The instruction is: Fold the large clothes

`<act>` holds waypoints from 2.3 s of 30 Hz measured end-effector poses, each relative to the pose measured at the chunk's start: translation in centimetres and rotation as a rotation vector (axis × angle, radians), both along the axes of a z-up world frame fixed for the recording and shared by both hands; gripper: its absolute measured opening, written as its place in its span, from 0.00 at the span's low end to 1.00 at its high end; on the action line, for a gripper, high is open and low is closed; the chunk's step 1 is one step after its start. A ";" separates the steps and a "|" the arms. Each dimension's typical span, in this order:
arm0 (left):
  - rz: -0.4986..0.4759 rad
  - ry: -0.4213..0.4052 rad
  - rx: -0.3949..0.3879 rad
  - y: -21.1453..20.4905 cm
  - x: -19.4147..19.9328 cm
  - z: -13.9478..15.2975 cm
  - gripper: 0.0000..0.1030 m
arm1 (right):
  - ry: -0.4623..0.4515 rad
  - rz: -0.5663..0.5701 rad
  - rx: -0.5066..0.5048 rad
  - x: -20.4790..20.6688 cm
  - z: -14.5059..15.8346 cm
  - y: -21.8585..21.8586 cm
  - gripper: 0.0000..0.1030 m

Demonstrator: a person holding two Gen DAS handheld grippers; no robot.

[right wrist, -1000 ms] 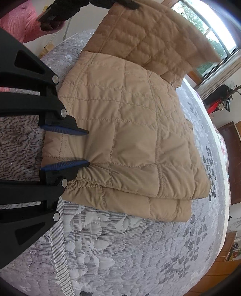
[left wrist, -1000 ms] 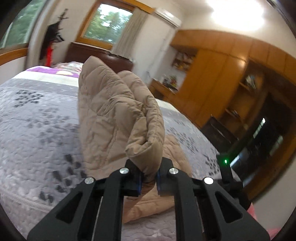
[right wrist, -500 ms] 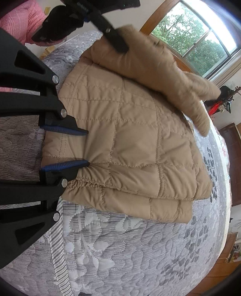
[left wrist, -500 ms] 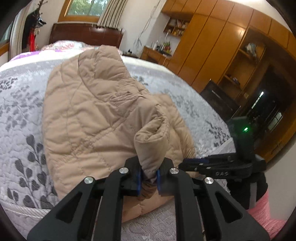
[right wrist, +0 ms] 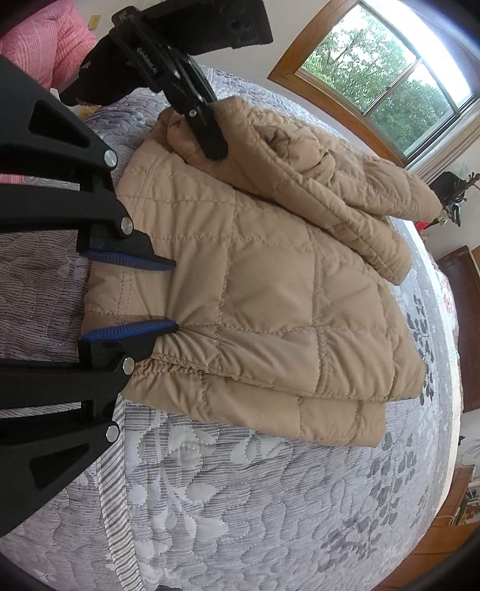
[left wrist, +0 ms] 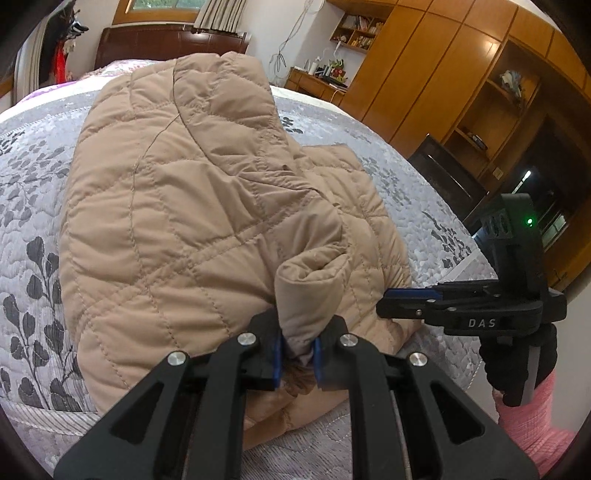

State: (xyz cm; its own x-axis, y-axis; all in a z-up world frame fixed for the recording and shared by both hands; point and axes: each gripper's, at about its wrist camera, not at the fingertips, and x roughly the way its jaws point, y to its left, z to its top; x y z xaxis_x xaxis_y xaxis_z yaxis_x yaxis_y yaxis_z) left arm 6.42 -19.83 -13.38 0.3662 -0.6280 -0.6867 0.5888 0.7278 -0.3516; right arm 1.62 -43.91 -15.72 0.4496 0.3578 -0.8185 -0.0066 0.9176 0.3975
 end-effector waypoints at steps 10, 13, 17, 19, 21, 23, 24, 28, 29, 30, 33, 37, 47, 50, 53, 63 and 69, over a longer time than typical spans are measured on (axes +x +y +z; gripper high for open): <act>-0.018 -0.002 0.000 -0.1 0.5 -1.5 0.12 | 0.009 -0.001 0.000 0.2 -0.2 -0.2 0.27; -0.022 0.021 -0.013 0.0 0.8 -1.3 0.13 | 0.017 -0.001 -0.015 0.4 -0.1 0.2 0.29; -0.037 0.044 -0.037 0.7 0.6 -0.2 0.16 | 0.020 0.005 -0.020 0.7 0.5 0.8 0.36; -0.051 0.072 -0.064 1.4 0.3 0.4 0.21 | 0.020 0.009 -0.023 0.7 0.7 1.0 0.37; -0.074 0.102 -0.098 2.5 -0.2 1.2 0.30 | 0.025 0.009 -0.023 0.9 0.9 1.1 0.37; -0.084 0.118 -0.124 3.2 -0.7 1.8 0.34 | 0.031 0.008 -0.020 1.0 1.0 1.2 0.37; -0.089 0.125 -0.144 4.1 -1.0 2.4 0.35 | 0.031 0.007 -0.021 1.1 1.2 1.2 0.37; -0.052 0.124 -0.164 6.6 -1.1 4.0 0.38 | 0.022 -0.002 -0.031 1.3 2.1 1.2 0.38; -0.019 0.116 -0.146 7.3 -0.8 4.3 0.38 | 0.017 -0.006 -0.034 1.4 2.7 1.1 0.41; 0.021 0.106 -0.126 8.0 -0.3 4.6 0.38 | 0.012 -0.010 -0.036 1.7 3.2 1.1 0.43; 0.138 0.079 -0.047 9.2 1.5 4.9 0.40 | -0.019 -0.025 -0.044 2.5 5.4 1.0 0.48; 0.283 0.075 0.069 10.1 4.7 4.3 0.40 | -0.043 -0.008 0.007 4.6 8.1 1.9 0.66; 0.379 0.049 0.180 10.0 8.9 4.0 0.40 | 0.047 0.076 0.035 9.7 8.9 6.0 0.76; 0.376 0.049 0.180 10.1 9.4 3.9 0.40 | 0.111 0.067 0.041 10.7 7.2 6.3 0.77; 0.376 0.036 0.186 10.0 9.2 3.9 0.40 | 0.145 0.082 0.084 11.6 6.0 6.4 0.75; 0.396 0.038 0.174 10.9 9.2 4.0 0.40 | 0.044 0.169 0.047 12.0 7.4 8.4 0.24; 0.366 0.007 0.142 10.0 7.9 5.7 0.40 | -0.082 0.192 -0.021 8.8 11.6 7.9 0.23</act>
